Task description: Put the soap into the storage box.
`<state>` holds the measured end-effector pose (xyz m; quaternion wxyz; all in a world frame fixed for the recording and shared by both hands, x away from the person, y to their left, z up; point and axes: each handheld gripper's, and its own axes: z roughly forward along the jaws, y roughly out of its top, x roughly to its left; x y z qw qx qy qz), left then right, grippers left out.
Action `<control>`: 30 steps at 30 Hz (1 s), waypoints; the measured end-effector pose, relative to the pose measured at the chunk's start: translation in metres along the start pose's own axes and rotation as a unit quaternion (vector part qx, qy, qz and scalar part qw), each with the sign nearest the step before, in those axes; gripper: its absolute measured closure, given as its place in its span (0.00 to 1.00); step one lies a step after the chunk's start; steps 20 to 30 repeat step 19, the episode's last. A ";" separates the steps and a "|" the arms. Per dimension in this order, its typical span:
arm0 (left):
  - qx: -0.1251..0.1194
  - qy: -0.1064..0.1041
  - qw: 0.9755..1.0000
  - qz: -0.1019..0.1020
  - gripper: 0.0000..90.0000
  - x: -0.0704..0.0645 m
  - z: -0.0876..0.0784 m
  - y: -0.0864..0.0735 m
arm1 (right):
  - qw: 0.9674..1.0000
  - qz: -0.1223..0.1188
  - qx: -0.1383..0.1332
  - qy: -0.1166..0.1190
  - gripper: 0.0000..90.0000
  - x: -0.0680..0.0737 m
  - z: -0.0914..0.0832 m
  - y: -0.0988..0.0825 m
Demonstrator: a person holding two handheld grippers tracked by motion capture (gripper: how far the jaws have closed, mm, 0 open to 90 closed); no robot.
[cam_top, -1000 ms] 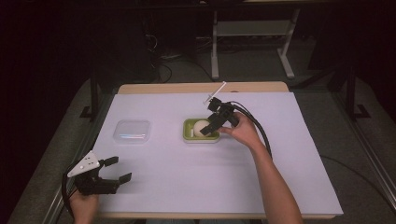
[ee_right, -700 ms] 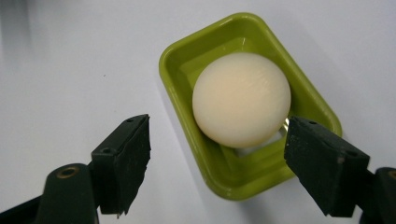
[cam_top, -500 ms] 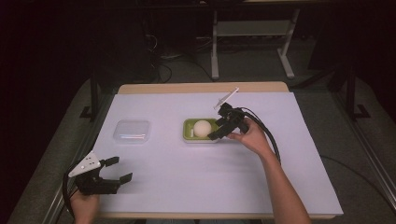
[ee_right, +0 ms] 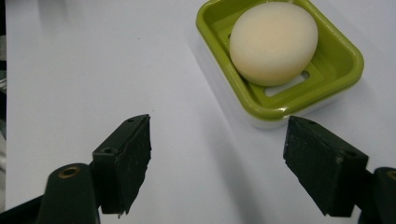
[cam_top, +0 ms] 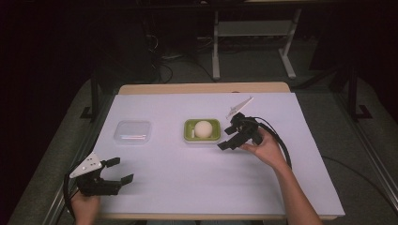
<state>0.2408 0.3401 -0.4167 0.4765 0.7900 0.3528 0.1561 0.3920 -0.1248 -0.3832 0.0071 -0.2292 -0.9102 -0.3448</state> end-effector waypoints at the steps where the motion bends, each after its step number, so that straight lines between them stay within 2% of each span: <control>1: -0.001 0.000 1.000 -0.001 0.15 0.000 0.000 0.000 | 1.000 0.000 -0.002 -0.002 0.25 0.003 -0.002 -0.002; 8: 0.001 0.000 1.000 -0.001 0.15 -0.001 0.000 0.000 | 1.000 0.006 -0.007 -0.002 0.26 0.025 -0.014 -0.032; 10: 0.001 0.000 1.000 -0.001 0.15 -0.001 0.001 0.000 | 1.000 0.005 0.002 -0.005 0.26 0.029 -0.017 -0.040; 14: 0.003 0.000 1.000 0.002 0.15 -0.001 0.001 0.000 | 1.000 0.010 -0.014 -0.004 0.27 0.045 -0.024 -0.059; 15: 0.003 0.000 1.000 0.002 0.15 -0.002 0.001 0.000 | 1.000 0.010 -0.010 -0.009 0.27 0.052 -0.026 -0.068; 17: 0.002 -0.001 1.000 0.001 0.15 -0.002 0.002 0.000 | 1.000 0.008 -0.010 -0.016 0.26 0.057 -0.027 -0.074; 19: 0.003 -0.001 1.000 -0.001 0.15 -0.003 0.002 0.000 | 0.999 0.012 -0.026 -0.025 0.25 0.069 -0.030 -0.093; 30: 0.003 -0.001 1.000 -0.001 0.15 -0.003 0.002 0.000 | 0.999 0.012 -0.026 -0.025 0.25 0.069 -0.030 -0.093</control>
